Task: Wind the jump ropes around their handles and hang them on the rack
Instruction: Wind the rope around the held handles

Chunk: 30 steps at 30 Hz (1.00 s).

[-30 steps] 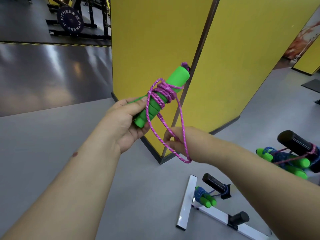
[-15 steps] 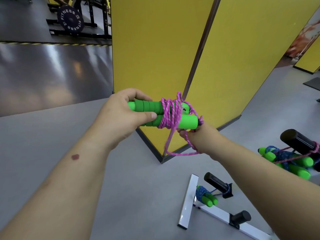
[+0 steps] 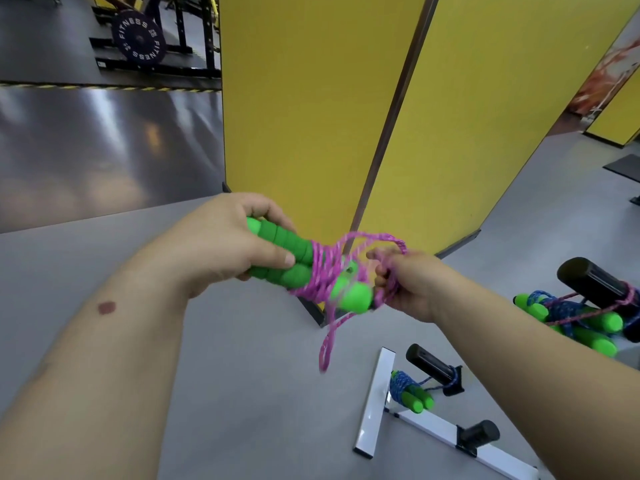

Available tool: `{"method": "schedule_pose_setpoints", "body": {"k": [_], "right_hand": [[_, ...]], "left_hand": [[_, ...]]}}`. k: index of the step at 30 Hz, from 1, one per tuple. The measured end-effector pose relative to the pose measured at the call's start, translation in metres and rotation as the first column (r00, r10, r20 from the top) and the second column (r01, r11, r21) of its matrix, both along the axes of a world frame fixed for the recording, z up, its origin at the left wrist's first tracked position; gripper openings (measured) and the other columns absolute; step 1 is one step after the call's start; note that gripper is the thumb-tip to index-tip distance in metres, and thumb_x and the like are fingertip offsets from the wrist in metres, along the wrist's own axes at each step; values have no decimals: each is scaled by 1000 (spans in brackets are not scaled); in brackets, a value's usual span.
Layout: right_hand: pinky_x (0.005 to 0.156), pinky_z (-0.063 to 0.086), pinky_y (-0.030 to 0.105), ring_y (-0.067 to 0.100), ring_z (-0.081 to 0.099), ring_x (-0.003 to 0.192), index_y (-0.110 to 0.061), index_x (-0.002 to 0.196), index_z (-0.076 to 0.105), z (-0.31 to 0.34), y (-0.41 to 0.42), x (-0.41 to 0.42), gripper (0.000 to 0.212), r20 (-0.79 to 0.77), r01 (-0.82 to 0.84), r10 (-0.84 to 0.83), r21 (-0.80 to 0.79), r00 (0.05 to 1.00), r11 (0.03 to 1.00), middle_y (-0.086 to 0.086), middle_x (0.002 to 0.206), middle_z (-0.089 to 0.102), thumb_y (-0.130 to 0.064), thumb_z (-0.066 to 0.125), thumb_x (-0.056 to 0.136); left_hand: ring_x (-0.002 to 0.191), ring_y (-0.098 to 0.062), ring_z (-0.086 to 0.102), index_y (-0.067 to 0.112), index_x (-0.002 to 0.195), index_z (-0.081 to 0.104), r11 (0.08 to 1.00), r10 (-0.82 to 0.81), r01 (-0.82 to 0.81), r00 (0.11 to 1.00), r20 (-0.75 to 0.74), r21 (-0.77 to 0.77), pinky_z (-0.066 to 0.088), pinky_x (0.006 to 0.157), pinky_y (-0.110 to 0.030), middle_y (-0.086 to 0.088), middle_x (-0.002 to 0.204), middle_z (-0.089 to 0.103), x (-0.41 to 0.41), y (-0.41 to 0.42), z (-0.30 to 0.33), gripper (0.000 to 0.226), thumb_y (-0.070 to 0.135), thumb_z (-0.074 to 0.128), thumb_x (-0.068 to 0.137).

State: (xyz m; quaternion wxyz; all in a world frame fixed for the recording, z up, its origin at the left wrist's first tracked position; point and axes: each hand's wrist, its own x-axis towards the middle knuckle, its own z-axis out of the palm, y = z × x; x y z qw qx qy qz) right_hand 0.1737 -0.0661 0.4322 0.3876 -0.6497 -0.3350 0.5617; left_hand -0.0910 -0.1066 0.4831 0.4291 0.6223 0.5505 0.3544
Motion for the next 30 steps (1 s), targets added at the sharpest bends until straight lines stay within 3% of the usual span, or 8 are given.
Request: {"method": "schedule_pose_setpoints", "body": {"k": [3,8,14,17,20,23,26,30], "right_hand": [[55,51,31,15,39,47,-9,105,67,4,2,0,16,-49,15,-13,42,999,999,-1,51,35,-19,55,101],[46,18,26,12,19,44,-15,87,58,13,-1,-11,24,14,-29,28,111,1000,993,-5,54,26,-36,71,89],[44,17,23,15,17,46,-13,89,56,43,9,-26,27,103,-161,135,309,985,937,-1,55,24,-35,72,86],[42,22,23,16,19,45,-12,84,56,51,24,-29,30,187,-155,96,333,978,930,0,55,25,-38,72,84],[42,31,23,17,34,44,-15,78,57,37,26,-24,28,255,-207,158,179,954,962,3,59,39,-37,59,95],[44,36,24,14,41,46,-14,82,64,15,3,-28,39,643,-447,401,-101,653,889,-1,59,46,-45,50,100],[53,47,32,20,55,59,-12,88,65,3,-25,-48,44,806,-611,457,-155,376,776,4,64,56,-52,50,96],[60,48,41,22,54,67,-22,77,47,29,-50,-67,30,934,-793,242,68,264,605,-1,68,54,-44,49,97]], "left_hand": [[62,-15,63,29,85,73,996,38,-11,947,-319,86,42,46,-22,-1,79,72,6,0,-4,28,10,88,69],[62,-16,65,32,84,74,998,38,-24,969,-242,63,48,50,-27,0,76,72,7,1,-3,28,13,89,69],[77,-12,70,41,85,72,987,-160,153,884,-439,-53,60,63,-34,11,84,73,11,-2,-8,33,20,91,67],[77,-15,70,35,90,75,926,-375,358,903,-210,-115,60,65,-36,6,86,75,13,-9,-4,36,14,92,65],[71,-18,68,23,90,76,906,-389,423,835,388,-1,55,55,-30,-2,86,72,6,-13,6,35,10,87,60],[69,-21,68,22,96,71,992,-60,123,720,691,-42,52,51,-31,-3,87,71,5,-3,3,37,8,86,65],[72,-23,67,19,104,63,958,286,-193,615,734,-211,53,53,-31,-6,91,71,14,12,-12,31,10,81,80],[74,-22,66,26,99,62,864,448,-468,883,141,185,51,58,-30,-1,90,68,19,17,-37,25,17,80,84]]}}
